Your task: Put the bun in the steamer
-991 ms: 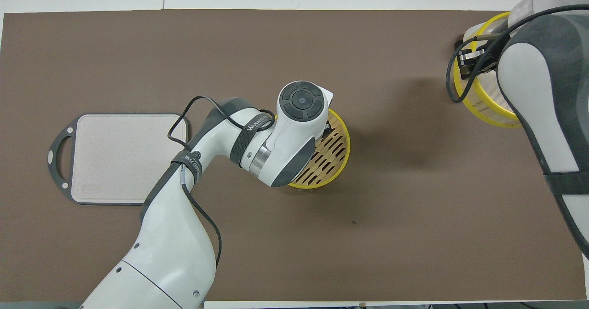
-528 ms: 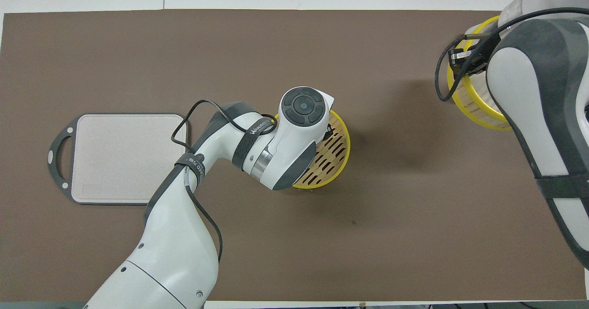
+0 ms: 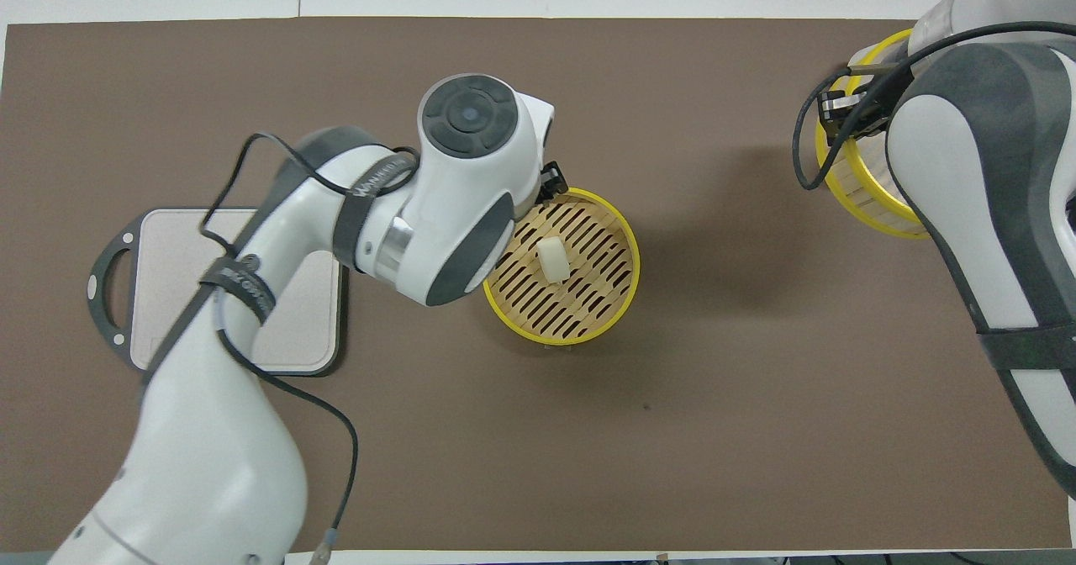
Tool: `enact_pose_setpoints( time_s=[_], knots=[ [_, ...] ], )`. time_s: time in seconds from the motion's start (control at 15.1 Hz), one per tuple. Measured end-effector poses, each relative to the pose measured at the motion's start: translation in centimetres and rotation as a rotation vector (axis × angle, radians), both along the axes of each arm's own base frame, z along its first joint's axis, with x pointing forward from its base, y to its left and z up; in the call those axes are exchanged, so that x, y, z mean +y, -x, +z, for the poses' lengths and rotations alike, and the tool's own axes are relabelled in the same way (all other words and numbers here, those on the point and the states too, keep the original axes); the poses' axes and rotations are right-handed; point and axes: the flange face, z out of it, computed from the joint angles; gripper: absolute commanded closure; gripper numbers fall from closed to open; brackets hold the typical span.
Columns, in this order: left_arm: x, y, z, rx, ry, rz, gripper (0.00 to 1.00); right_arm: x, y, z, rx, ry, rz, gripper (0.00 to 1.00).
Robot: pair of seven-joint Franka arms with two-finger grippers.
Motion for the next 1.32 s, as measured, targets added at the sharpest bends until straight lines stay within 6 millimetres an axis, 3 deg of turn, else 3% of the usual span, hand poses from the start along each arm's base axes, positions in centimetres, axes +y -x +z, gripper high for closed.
enact_pose_setpoints(
  time_s=[0.2, 0.4, 0.59, 0.86, 1.06, 1.32],
  knots=[
    [7.8, -1.6, 7.0, -0.017, 0.004, 0.103, 0.00, 0.7, 0.1, 0.0, 0.001, -0.001, 0.011, 1.00],
    [15.9, -3.3, 11.0, -0.043, 0.005, 0.152, 0.00, 4.6, 0.7, 0.0, 0.000, -0.002, -0.004, 1.00],
    [24.6, -4.3, 12.5, -0.035, -0.010, 0.104, 0.00, 13.1, 2.3, -0.4, -0.022, -0.013, -0.072, 1.00],
    [32.9, -3.8, 13.5, 0.000, -0.023, 0.014, 0.00, 25.1, 5.4, -4.5, -0.011, -0.006, -0.154, 1.00],
    [35.7, -2.9, 14.5, 0.017, -0.025, -0.037, 0.00, 32.4, 6.7, -8.5, -0.030, 0.036, -0.195, 1.00],
    [36.0, -1.8, 14.3, 0.073, -0.023, -0.133, 0.00, 37.4, 7.3, -11.5, -0.059, 0.007, -0.243, 1.00]
  ],
)
